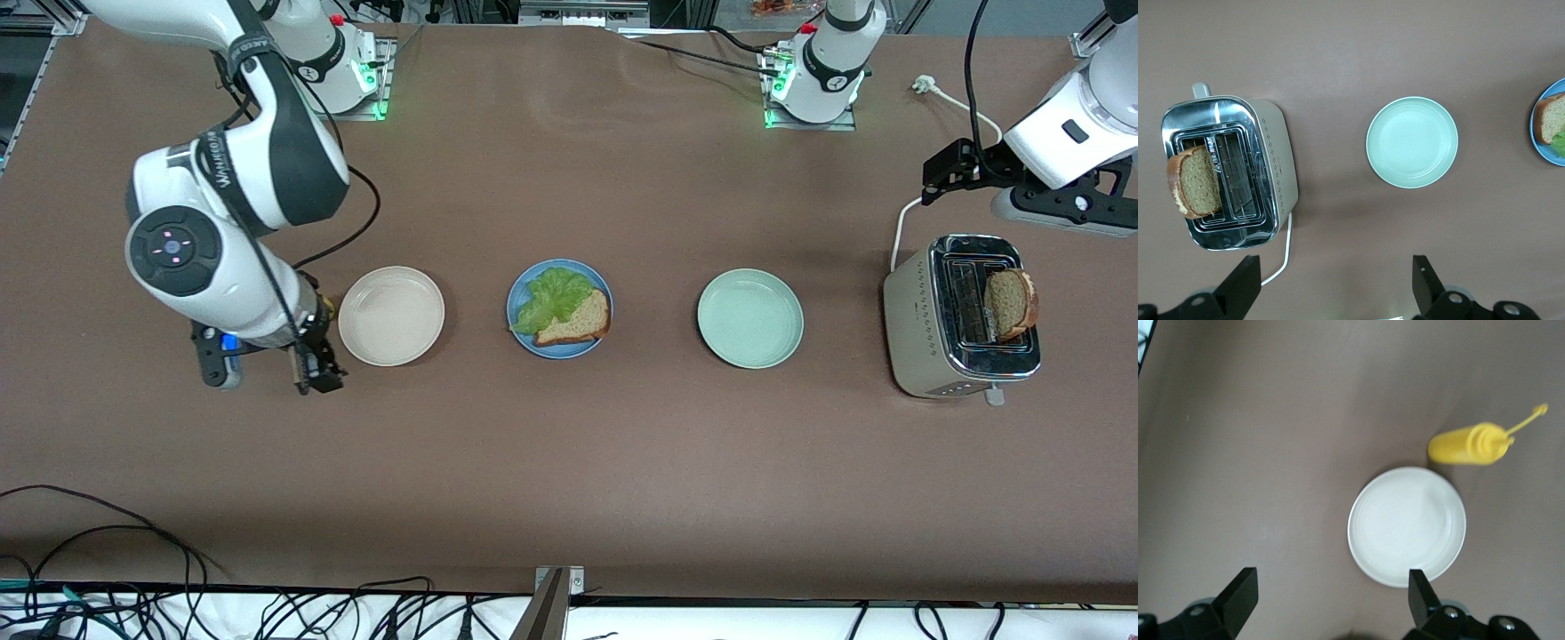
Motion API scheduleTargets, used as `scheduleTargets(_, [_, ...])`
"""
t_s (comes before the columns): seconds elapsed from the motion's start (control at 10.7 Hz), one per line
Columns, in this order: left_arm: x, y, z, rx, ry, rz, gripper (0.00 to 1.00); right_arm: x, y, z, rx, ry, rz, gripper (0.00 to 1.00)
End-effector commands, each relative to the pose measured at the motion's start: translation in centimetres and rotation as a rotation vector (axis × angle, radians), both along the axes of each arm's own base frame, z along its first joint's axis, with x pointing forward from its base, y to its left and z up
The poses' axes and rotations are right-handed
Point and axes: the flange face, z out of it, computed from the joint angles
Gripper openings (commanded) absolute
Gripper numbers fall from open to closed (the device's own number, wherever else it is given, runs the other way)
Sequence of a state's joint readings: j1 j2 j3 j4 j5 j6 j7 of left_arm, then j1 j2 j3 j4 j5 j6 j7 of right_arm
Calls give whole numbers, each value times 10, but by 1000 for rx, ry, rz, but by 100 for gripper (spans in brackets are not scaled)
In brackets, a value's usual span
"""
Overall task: Make sandwich in blue plate with both arms
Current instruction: 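Swing the right gripper over to the yellow mustard bottle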
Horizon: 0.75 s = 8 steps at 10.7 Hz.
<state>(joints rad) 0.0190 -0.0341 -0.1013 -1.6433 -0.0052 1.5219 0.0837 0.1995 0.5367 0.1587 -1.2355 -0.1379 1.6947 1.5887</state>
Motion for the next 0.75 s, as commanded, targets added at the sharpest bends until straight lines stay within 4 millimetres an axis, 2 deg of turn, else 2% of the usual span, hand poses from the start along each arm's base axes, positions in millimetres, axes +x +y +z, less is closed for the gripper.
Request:
scheduleTargets(0.0, [1, -2, 5, -21, -9, -4, 100, -13, -66, 6, 13, 64, 83, 100])
scheduleTargets(0.19, [1, -1, 5, -19, -9, -4, 100, -28, -130, 14, 41, 112, 181, 100])
scheduleTargets(0.28, [1, -1, 5, -19, -9, -4, 100, -37, -163, 25, 74, 113, 220, 100])
scheduleTargets(0.37, [1, -1, 5, -19, -9, -4, 100, -47, -196, 29, 145, 137, 285, 100])
scheduleTargets(0.47, [1, -1, 5, -19, -9, -4, 100, -56, -228, 22, 222, 166, 353, 100])
scheduleTargets(0.56, [1, -1, 5, -19, -9, -4, 100, -64, -248, 8, 267, 182, 413, 100])
scheduleTargets(0.65, [1, -1, 5, -19, -9, -4, 100, -69, -259, 1, 289, 186, 457, 100])
